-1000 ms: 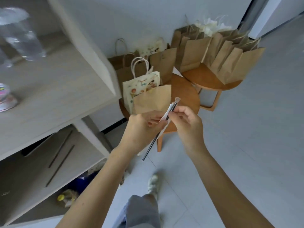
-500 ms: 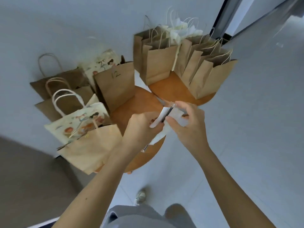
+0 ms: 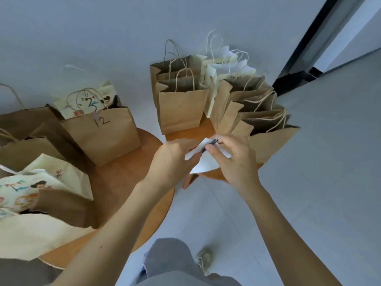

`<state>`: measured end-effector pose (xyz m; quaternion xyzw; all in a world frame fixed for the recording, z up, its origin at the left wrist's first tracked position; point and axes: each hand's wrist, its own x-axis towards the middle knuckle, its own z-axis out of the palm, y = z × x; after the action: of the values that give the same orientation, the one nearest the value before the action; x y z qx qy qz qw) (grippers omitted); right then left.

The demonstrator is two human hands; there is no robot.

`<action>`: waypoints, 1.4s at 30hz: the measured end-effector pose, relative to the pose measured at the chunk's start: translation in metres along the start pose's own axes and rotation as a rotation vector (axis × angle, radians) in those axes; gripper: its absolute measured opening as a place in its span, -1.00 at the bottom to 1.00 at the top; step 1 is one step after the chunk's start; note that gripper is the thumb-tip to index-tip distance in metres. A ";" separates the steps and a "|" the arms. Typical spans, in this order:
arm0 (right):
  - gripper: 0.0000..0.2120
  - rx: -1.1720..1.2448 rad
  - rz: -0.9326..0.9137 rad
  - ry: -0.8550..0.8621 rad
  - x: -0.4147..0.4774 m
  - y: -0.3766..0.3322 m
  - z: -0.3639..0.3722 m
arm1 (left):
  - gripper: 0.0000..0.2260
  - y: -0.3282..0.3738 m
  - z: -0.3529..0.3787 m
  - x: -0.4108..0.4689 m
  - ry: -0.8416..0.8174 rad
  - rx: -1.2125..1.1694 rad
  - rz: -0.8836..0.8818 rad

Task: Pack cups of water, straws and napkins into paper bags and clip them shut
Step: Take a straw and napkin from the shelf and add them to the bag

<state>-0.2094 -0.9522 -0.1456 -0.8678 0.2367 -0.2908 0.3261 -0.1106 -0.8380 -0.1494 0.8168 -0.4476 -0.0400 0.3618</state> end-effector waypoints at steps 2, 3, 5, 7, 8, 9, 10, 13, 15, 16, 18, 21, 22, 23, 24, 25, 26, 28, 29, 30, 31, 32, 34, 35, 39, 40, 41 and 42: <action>-0.72 -0.001 -0.057 -0.002 0.024 0.015 -0.001 | -0.88 0.000 0.008 0.018 0.007 0.014 -0.052; -0.75 0.006 -0.087 0.000 0.035 0.021 0.000 | -0.87 -0.001 0.010 0.027 0.020 0.018 -0.089; -0.78 0.011 -0.142 -0.011 0.059 0.033 0.004 | -0.83 -0.008 0.013 0.044 0.074 0.040 -0.140; -0.80 0.000 -0.182 -0.026 0.082 0.044 0.011 | -0.84 -0.018 0.014 0.064 0.136 0.044 -0.171; -0.80 0.001 -0.190 -0.027 0.095 0.051 0.016 | -0.84 -0.025 0.015 0.075 0.156 0.047 -0.180; -0.80 0.004 -0.194 -0.029 0.109 0.057 0.021 | -0.84 -0.034 0.015 0.088 0.165 0.052 -0.191; -0.80 0.005 -0.195 -0.034 0.124 0.063 0.027 | -0.85 -0.044 0.016 0.101 0.172 0.058 -0.199; -0.81 -0.039 -0.216 -0.023 0.168 0.077 0.045 | -0.85 -0.076 0.018 0.143 0.187 0.074 -0.247; -0.81 -0.053 -0.215 0.007 0.200 0.082 0.053 | -0.87 -0.091 0.017 0.173 0.204 0.082 -0.249; -0.80 -0.046 -0.215 0.017 0.215 0.082 0.055 | -0.87 -0.097 0.015 0.188 0.217 0.083 -0.236; -0.77 -0.011 -0.225 0.039 0.246 0.082 0.058 | -0.87 -0.108 0.011 0.214 0.239 0.100 -0.216; -0.77 0.050 -0.202 0.080 0.284 0.080 0.064 | -0.85 -0.130 0.010 0.245 0.218 0.130 -0.278; -0.78 0.065 -0.192 0.103 0.295 0.081 0.066 | -0.84 -0.139 0.012 0.254 0.196 0.136 -0.320; -0.78 0.081 -0.185 0.130 0.305 0.083 0.069 | -0.82 -0.147 0.015 0.263 0.165 0.151 -0.366; -0.79 0.099 -0.178 0.151 0.315 0.086 0.072 | -0.81 -0.155 0.019 0.271 0.124 0.180 -0.414; -0.80 0.116 -0.173 0.162 0.323 0.088 0.076 | -0.79 -0.163 0.023 0.278 0.083 0.216 -0.459; -0.80 0.129 -0.171 0.168 0.331 0.091 0.079 | -0.78 -0.168 0.027 0.284 0.055 0.245 -0.497; -0.80 0.151 -0.163 0.182 0.345 0.098 0.083 | -0.75 -0.178 0.034 0.294 0.023 0.281 -0.551; -0.81 0.170 -0.155 0.178 0.351 0.102 0.085 | -0.74 -0.182 0.039 0.298 0.000 0.291 -0.581; -0.82 0.192 -0.148 0.170 0.355 0.107 0.086 | -0.74 -0.187 0.045 0.300 -0.037 0.294 -0.611; -0.83 0.212 -0.145 0.161 0.359 0.111 0.088 | -0.73 -0.192 0.050 0.301 -0.084 0.301 -0.632; -0.85 0.227 -0.146 0.149 0.363 0.114 0.089 | -0.73 -0.196 0.055 0.302 -0.131 0.321 -0.639; -0.87 0.256 -0.151 0.122 0.369 0.120 0.093 | -0.68 -0.202 0.060 0.305 -0.209 0.378 -0.625; -0.88 0.275 -0.152 0.109 0.371 0.122 0.093 | -0.61 -0.204 0.061 0.307 -0.250 0.404 -0.615; -0.91 0.421 -0.162 0.127 0.376 0.124 0.091 | -0.19 -0.208 0.064 0.311 -0.411 0.463 -0.619; -0.92 0.465 -0.172 0.146 0.376 0.124 0.091 | -0.14 -0.208 0.066 0.310 -0.424 0.474 -0.616; -0.91 0.499 -0.186 0.163 0.376 0.124 0.091 | -0.11 -0.210 0.067 0.309 -0.431 0.481 -0.612; -0.89 0.521 -0.201 0.177 0.376 0.123 0.091 | -0.08 -0.211 0.069 0.308 -0.434 0.484 -0.609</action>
<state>0.0935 -1.2220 -0.1569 -0.7453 0.0945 -0.4469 0.4857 0.1941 -1.0393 -0.2527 0.9452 -0.2488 -0.2093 0.0298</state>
